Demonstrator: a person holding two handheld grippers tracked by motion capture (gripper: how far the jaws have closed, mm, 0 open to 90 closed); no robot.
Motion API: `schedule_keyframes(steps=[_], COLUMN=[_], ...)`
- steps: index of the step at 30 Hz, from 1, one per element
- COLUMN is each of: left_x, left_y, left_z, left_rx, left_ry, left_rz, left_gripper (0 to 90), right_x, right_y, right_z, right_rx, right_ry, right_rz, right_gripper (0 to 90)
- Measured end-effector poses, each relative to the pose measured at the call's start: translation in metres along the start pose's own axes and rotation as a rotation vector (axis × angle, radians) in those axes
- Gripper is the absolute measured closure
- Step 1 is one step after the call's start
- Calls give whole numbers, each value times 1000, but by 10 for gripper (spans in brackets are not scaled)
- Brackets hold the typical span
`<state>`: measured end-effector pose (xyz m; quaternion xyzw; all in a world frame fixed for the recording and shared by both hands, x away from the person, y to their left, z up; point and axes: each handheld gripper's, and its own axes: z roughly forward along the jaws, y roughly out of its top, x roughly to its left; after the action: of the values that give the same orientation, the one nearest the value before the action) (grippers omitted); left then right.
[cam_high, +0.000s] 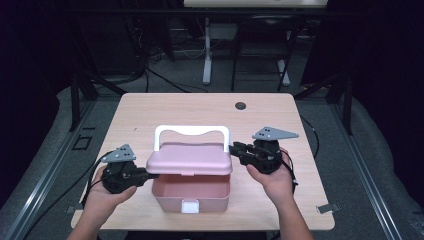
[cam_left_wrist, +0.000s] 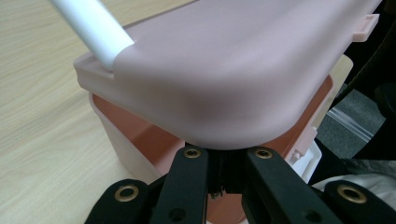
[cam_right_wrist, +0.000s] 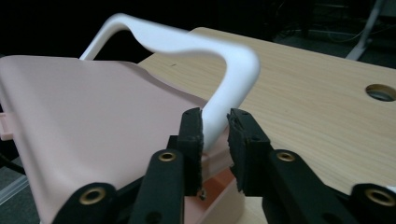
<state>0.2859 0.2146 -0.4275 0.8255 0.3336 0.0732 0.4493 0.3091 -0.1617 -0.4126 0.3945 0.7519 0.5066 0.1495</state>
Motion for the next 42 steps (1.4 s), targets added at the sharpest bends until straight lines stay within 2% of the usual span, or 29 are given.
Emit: schedule_keyframes(steps=[7, 10, 14, 16, 20, 22, 28, 35, 42], left_x=[3, 3, 4, 4, 6, 6, 10, 15, 19], left_y=[8, 12, 18, 19, 23, 24, 32, 39, 46], left_z=[-2, -2, -4, -4, -4, -5, -5, -5, -4], left_rx=[-24, -37, -53, -52, -60, -61, -73, -87, -91], left_ry=[5, 7, 21, 25, 32, 33, 35, 40, 45], left_rz=[15, 9, 10, 14, 18, 16, 8, 2, -3], left_gripper=[892, 892, 892, 892, 892, 892, 893, 893, 894], right_x=[6, 8, 11, 14, 21, 27, 36, 39, 45], right_y=[-6, -9, -11, -15, -26, -35, -52, -61, -67], right_z=[-12, -16, -20, -20, -17, -12, -1, 11, 17], right_rx=[10, 21, 36, 50, 84, 101, 157, 194, 215], right_ry=[-54, -67, -76, -83, -67, -51, 2, 38, 50], right_rz=[-33, -41, -38, -51, -56, -76, -84, -83, -98], right_gripper=[822, 876, 896, 897, 898, 900, 900, 900, 900])
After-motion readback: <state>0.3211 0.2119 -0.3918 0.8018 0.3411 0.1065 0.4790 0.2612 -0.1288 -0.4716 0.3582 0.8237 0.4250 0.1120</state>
